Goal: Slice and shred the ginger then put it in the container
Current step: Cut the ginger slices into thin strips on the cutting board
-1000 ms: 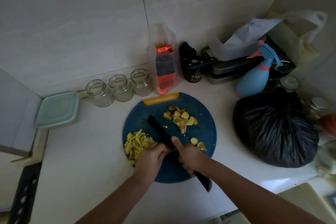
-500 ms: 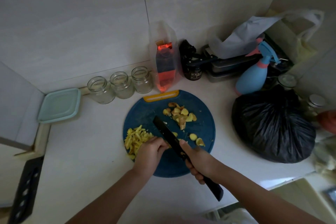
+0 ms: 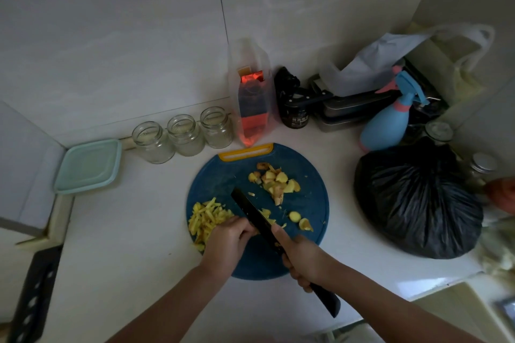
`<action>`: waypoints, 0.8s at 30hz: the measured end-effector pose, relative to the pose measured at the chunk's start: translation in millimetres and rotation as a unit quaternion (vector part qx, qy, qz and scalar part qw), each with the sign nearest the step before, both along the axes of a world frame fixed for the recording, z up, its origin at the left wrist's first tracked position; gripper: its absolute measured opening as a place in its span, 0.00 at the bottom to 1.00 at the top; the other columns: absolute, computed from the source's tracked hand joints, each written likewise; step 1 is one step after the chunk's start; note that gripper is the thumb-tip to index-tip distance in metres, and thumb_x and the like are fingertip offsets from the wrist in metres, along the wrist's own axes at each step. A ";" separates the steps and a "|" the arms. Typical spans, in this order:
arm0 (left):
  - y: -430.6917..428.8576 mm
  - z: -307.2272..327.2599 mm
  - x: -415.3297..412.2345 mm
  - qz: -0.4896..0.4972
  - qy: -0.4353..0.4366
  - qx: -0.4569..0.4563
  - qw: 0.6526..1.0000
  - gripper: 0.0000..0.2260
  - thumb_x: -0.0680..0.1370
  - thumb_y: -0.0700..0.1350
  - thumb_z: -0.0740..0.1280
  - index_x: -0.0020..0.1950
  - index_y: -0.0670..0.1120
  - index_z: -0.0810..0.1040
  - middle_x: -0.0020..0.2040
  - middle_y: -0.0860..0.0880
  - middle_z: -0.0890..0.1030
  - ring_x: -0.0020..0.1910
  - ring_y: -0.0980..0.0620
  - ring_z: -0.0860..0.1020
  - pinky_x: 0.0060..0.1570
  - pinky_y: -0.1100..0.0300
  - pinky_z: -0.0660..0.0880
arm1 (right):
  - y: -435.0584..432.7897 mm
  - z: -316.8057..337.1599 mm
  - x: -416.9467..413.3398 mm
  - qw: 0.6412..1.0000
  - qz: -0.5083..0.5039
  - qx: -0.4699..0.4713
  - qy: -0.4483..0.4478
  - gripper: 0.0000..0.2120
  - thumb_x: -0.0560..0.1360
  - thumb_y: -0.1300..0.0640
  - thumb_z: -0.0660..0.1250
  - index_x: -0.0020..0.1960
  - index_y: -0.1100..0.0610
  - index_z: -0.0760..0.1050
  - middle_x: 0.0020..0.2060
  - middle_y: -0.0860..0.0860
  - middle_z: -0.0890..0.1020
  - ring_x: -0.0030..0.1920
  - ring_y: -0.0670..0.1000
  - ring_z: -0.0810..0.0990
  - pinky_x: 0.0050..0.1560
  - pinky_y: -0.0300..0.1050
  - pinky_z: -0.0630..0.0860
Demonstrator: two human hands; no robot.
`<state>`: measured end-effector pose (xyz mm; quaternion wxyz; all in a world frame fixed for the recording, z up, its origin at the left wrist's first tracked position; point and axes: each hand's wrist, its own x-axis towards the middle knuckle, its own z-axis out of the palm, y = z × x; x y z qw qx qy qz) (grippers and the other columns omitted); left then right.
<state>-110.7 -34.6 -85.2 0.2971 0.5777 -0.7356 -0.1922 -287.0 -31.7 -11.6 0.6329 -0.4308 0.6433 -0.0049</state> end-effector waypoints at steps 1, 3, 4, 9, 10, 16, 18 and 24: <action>-0.4 -0.3 0.1 0.001 0.001 0.003 1.000 0.11 0.64 0.32 0.77 0.33 0.43 0.78 0.33 0.52 0.79 0.36 0.62 0.74 0.36 0.78 0.66 | -0.3 -1.1 0.0 1.000 0.000 0.002 0.000 0.28 0.78 0.32 0.49 0.35 0.55 0.62 0.26 0.50 0.64 0.15 0.44 0.60 0.22 0.33 0.60; -1.1 -1.6 1.2 0.003 0.001 0.006 1.000 0.11 0.65 0.32 0.77 0.34 0.43 0.78 0.33 0.52 0.79 0.35 0.60 0.75 0.35 0.75 0.68 | -0.6 -2.4 1.5 1.000 0.002 0.001 -0.001 0.28 0.78 0.32 0.48 0.35 0.55 0.62 0.26 0.50 0.64 0.15 0.44 0.60 0.23 0.34 0.60; -1.2 -2.2 1.6 0.003 0.000 0.006 1.000 0.11 0.65 0.32 0.77 0.34 0.43 0.78 0.33 0.51 0.80 0.35 0.59 0.76 0.35 0.73 0.69 | -0.5 -2.0 2.3 1.000 0.002 -0.001 -0.003 0.28 0.78 0.32 0.48 0.35 0.55 0.62 0.26 0.50 0.65 0.15 0.44 0.60 0.23 0.34 0.60; 0.9 -4.0 4.1 0.003 -0.005 0.009 1.000 0.11 0.65 0.31 0.76 0.34 0.43 0.77 0.33 0.50 0.79 0.35 0.58 0.75 0.32 0.67 0.70 | -3.5 -7.4 7.7 1.000 0.020 0.001 0.005 0.30 0.78 0.31 0.47 0.34 0.56 0.63 0.25 0.50 0.65 0.17 0.46 0.61 0.23 0.33 0.61; 0.9 -4.7 5.2 0.001 -0.008 0.011 1.000 0.11 0.65 0.31 0.76 0.34 0.43 0.77 0.33 0.51 0.79 0.34 0.58 0.75 0.31 0.66 0.70 | -4.4 -9.1 9.5 1.000 0.024 -0.002 0.007 0.31 0.78 0.31 0.47 0.35 0.57 0.64 0.26 0.51 0.66 0.18 0.47 0.63 0.23 0.34 0.62; 3.9 -3.0 4.5 0.005 -0.032 0.015 0.999 0.13 0.63 0.31 0.77 0.33 0.45 0.75 0.31 0.52 0.77 0.30 0.57 0.75 0.29 0.69 0.66 | 0.3 -9.2 15.5 0.987 0.092 -0.124 0.047 0.27 0.82 0.38 0.46 0.38 0.56 0.68 0.30 0.51 0.72 0.27 0.45 0.71 0.24 0.33 0.68; 4.1 -2.6 3.8 0.016 -0.031 0.016 0.999 0.12 0.64 0.31 0.76 0.33 0.44 0.76 0.31 0.52 0.77 0.29 0.57 0.75 0.30 0.70 0.65 | -1.8 -9.3 19.3 0.984 0.100 -0.141 0.045 0.25 0.82 0.40 0.45 0.43 0.58 0.68 0.31 0.51 0.71 0.34 0.48 0.76 0.31 0.36 0.70; 6.6 -1.0 0.5 0.031 -0.053 0.021 0.998 0.12 0.65 0.29 0.73 0.32 0.43 0.76 0.28 0.50 0.77 0.27 0.56 0.75 0.30 0.74 0.63 | -13.2 -15.7 44.6 0.963 0.150 -0.218 0.057 0.22 0.83 0.42 0.42 0.49 0.57 0.66 0.32 0.48 0.64 0.56 0.62 0.77 0.54 0.51 0.70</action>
